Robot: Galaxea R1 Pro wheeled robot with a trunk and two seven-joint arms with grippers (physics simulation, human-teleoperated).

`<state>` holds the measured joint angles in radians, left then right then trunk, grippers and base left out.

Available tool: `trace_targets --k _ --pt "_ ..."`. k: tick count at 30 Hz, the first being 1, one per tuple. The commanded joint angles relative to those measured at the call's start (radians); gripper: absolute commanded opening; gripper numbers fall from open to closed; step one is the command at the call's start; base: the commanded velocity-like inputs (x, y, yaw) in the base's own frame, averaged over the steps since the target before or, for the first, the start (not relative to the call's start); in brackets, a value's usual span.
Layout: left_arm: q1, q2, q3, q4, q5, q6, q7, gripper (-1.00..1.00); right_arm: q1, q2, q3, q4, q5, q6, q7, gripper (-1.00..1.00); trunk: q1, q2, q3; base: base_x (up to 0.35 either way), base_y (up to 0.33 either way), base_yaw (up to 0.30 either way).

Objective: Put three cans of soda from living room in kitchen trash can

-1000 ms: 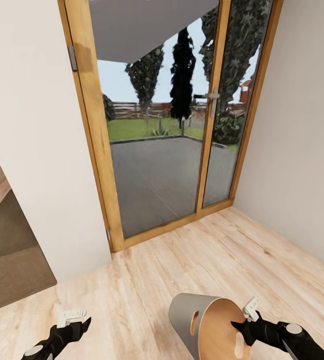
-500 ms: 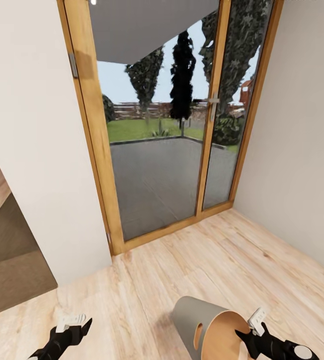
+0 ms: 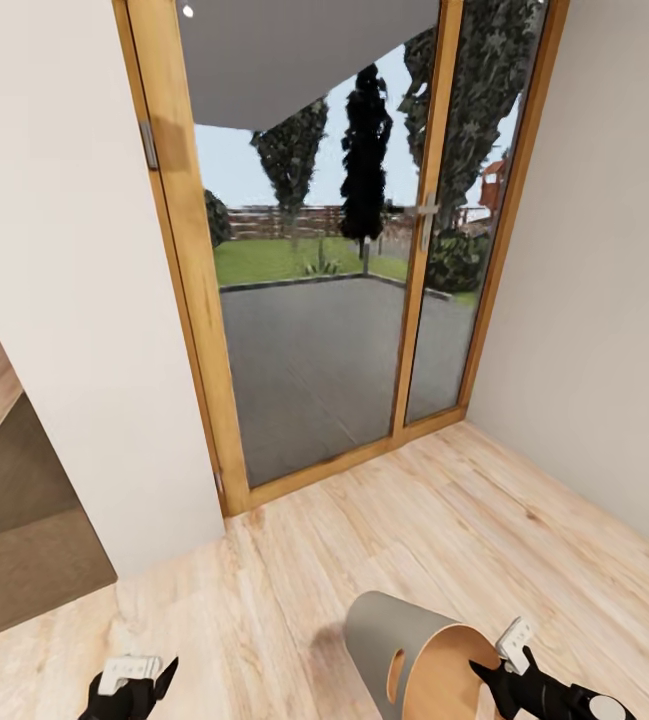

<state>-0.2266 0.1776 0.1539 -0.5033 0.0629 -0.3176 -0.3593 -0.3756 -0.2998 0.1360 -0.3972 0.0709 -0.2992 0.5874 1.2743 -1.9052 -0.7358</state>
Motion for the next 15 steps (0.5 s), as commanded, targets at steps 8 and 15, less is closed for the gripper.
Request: trace_targets --k 8,15 --pt "0.003 0.013 0.001 0.003 0.001 -0.033 -0.058 1.00 0.000 0.007 -0.003 -0.001 -0.005 -0.001 -0.001 -1.00 -0.031 0.056 0.025 0.000 0.000 0.000" --pt "0.042 0.013 0.001 -0.011 0.003 -0.112 -0.073 1.00 0.000 0.007 -0.005 -0.001 -0.004 0.000 -0.001 -1.00 -0.058 0.105 0.047 0.000 0.000 0.000"
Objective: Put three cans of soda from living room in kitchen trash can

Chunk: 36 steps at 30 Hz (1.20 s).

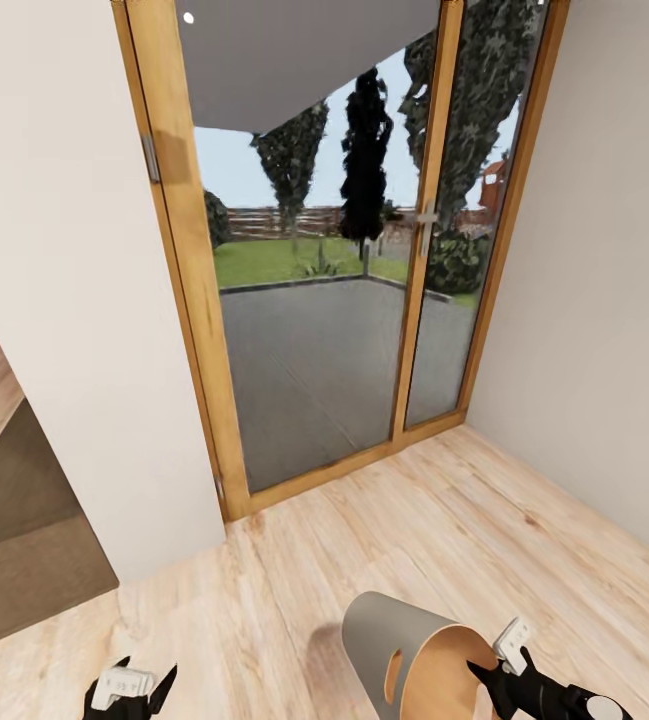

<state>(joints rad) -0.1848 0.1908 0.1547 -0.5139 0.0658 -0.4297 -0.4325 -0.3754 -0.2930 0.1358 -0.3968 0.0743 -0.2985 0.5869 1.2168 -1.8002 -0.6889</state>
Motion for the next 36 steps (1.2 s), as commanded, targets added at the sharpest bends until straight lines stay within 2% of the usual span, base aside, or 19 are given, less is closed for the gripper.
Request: trace_targets --k 1,2,3,6,18,30,36 --pt "0.011 0.000 0.000 -0.007 0.000 -0.008 -0.008 1.00 0.000 0.000 -0.005 -0.002 -0.007 -0.001 -0.001 -1.00 -0.004 0.007 0.003 0.000 0.000 0.000" --pt "0.016 0.000 0.000 -0.011 0.000 -0.011 -0.014 1.00 0.000 0.000 -0.005 -0.002 -0.007 -0.001 -0.001 -1.00 -0.008 0.014 0.006 0.000 0.000 0.000" --pt "0.043 0.001 0.003 -0.026 0.000 -0.022 -0.058 1.00 0.002 0.000 -0.005 -0.002 -0.005 -0.002 -0.001 -1.00 -0.012 0.021 0.010 0.000 0.000 0.000" --pt "0.051 0.001 0.005 -0.027 0.000 -0.042 -0.074 1.00 0.004 0.000 -0.004 -0.002 -0.004 -0.001 -0.001 -1.00 -0.015 0.028 0.013 0.000 0.000 0.000" --pt "0.054 0.001 0.012 -0.019 0.006 -0.043 -0.079 1.00 0.004 0.002 -0.004 -0.006 -0.008 -0.001 -0.004 -1.00 -0.015 0.028 0.013 -0.033 0.020 0.000" --pt "0.054 0.001 0.012 -0.016 0.005 -0.040 -0.078 1.00 0.004 0.008 -0.004 -0.011 -0.007 0.000 -0.004 -1.00 -0.015 0.028 0.013 -0.212 0.212 0.165" --pt "0.054 0.000 0.013 -0.015 0.003 -0.040 -0.077 1.00 0.004 0.008 -0.005 -0.015 -0.008 0.001 -0.004 -1.00 -0.015 0.028 0.013 -0.221 0.226 0.053"
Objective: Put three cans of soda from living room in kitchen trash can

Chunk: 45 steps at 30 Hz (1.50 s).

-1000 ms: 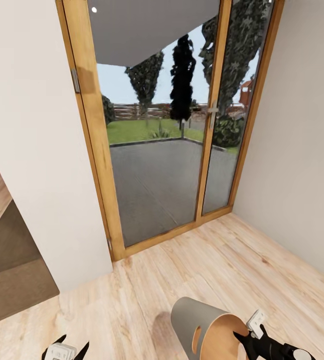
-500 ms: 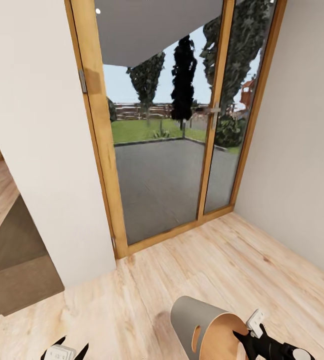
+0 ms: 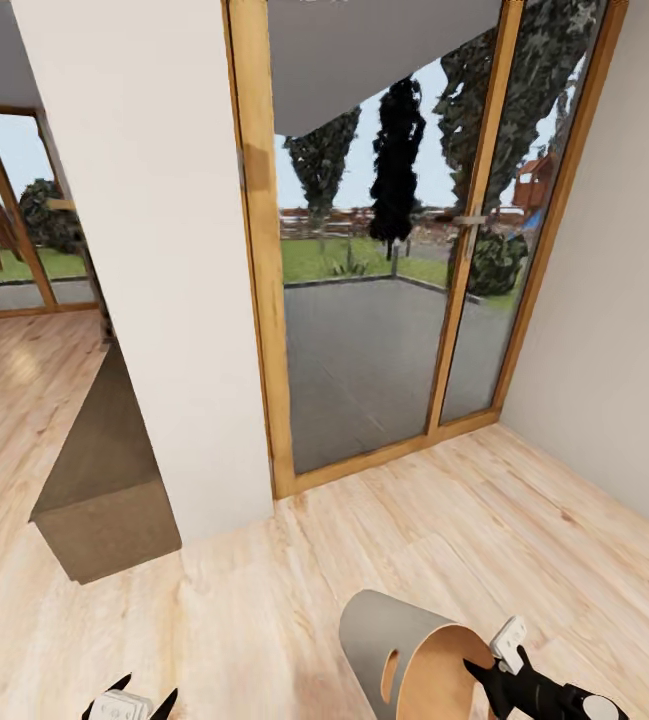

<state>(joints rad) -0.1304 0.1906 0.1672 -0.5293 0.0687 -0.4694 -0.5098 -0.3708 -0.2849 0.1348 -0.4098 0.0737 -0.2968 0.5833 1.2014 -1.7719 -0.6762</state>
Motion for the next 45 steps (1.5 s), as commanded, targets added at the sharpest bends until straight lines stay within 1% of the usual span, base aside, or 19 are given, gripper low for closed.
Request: trace_targets --k 1,5,8,11,17,25,32,39,45 --pt "0.000 0.000 0.000 0.000 0.000 0.000 0.000 1.00 0.000 0.000 -0.004 -0.002 -0.007 -0.001 0.000 -1.00 0.000 0.000 0.000 -0.222 0.226 0.009" --pt "0.000 0.000 -0.001 0.000 -0.002 0.000 0.002 1.00 0.000 0.000 -0.004 -0.003 -0.008 -0.001 0.000 -1.00 0.000 0.000 0.000 -0.222 0.223 0.003" --pt "-0.001 0.000 -0.001 0.000 -0.002 0.000 0.003 1.00 0.000 0.002 -0.003 0.001 -0.006 -0.001 0.000 -1.00 0.000 0.000 0.000 -0.223 0.202 0.200" --pt "-0.001 0.000 -0.001 0.000 -0.001 0.000 0.004 1.00 0.000 0.003 -0.002 0.004 -0.005 -0.001 0.000 -1.00 0.000 0.000 0.000 -0.223 0.196 0.229" --pt "-0.001 0.000 0.001 0.000 0.004 0.000 0.012 1.00 0.000 0.014 -0.003 0.007 -0.001 -0.001 0.000 -1.00 0.000 0.000 0.000 -0.224 0.178 0.243" --pt "-0.001 0.001 0.002 0.000 0.004 -0.001 0.013 1.00 0.001 0.018 0.001 0.009 0.003 -0.001 -0.035 -1.00 0.000 0.000 0.000 -0.225 0.149 0.246" --pt "-0.001 0.000 0.002 0.000 0.003 -0.001 0.013 1.00 0.001 0.030 0.001 0.009 0.003 -0.001 -0.040 -1.00 0.000 0.000 0.000 -0.224 0.141 0.247" --pt "0.000 0.000 0.002 0.000 0.001 0.000 0.013 1.00 0.001 0.032 0.002 0.009 0.002 -0.001 -0.040 -1.00 0.000 0.000 0.000 -0.202 0.116 0.247" --pt "-0.001 0.000 0.002 0.001 -0.001 0.001 0.012 1.00 0.001 0.032 0.002 0.009 0.001 -0.001 -0.041 -1.00 0.000 0.000 0.000 -0.075 0.030 0.247"
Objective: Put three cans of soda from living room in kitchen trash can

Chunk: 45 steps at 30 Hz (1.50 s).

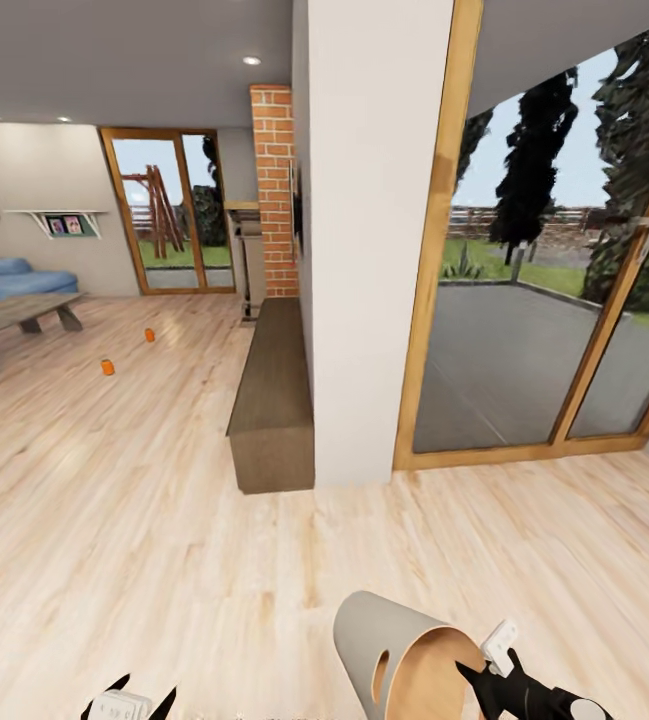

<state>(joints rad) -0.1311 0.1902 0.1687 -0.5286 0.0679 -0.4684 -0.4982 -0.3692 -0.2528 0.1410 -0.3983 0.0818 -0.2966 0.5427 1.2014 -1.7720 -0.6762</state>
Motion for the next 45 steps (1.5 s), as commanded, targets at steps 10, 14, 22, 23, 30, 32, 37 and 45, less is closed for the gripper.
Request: trace_targets --k 10,14,22,23,30,32,37,45 --pt "-0.001 0.000 0.000 0.001 -0.001 0.002 0.000 1.00 0.000 0.005 -0.004 -0.002 -0.008 -0.001 -0.001 -1.00 0.000 0.000 0.000 -0.006 0.188 0.210" --pt "-0.001 0.000 0.000 0.001 0.000 0.002 0.000 1.00 0.000 0.006 -0.004 -0.002 -0.008 -0.001 -0.001 -1.00 0.000 0.000 0.000 0.000 0.272 0.037" --pt "0.000 0.000 0.000 0.001 -0.002 0.002 0.000 1.00 0.000 0.006 -0.004 -0.003 -0.008 0.001 -0.001 -1.00 0.000 0.000 0.000 0.000 0.275 0.004" --pt "0.000 0.000 0.000 0.001 -0.002 0.002 0.000 1.00 0.000 0.006 -0.004 -0.003 -0.008 0.001 -0.001 -1.00 0.000 0.000 0.000 0.000 0.276 0.001" --pt "-0.001 0.000 0.000 0.001 -0.002 0.002 0.000 1.00 0.000 0.007 -0.003 -0.002 -0.008 0.001 -0.001 -1.00 0.000 0.000 0.000 0.001 0.276 0.080" --pt "-0.001 0.000 0.000 0.001 -0.001 0.003 0.001 1.00 0.000 0.007 -0.003 -0.002 -0.008 0.001 -0.001 -1.00 0.000 0.000 0.000 0.054 0.267 0.168" --pt "-0.001 0.000 0.000 0.018 0.002 0.008 0.004 1.00 0.000 0.006 -0.003 -0.002 -0.008 0.001 -0.001 -1.00 0.000 0.000 0.000 0.222 0.139 0.126" --pt "-0.001 0.000 0.000 0.033 0.004 0.010 0.004 1.00 0.000 0.007 -0.003 -0.002 -0.008 0.001 -0.001 -1.00 0.000 0.000 0.000 0.318 0.016 0.018"
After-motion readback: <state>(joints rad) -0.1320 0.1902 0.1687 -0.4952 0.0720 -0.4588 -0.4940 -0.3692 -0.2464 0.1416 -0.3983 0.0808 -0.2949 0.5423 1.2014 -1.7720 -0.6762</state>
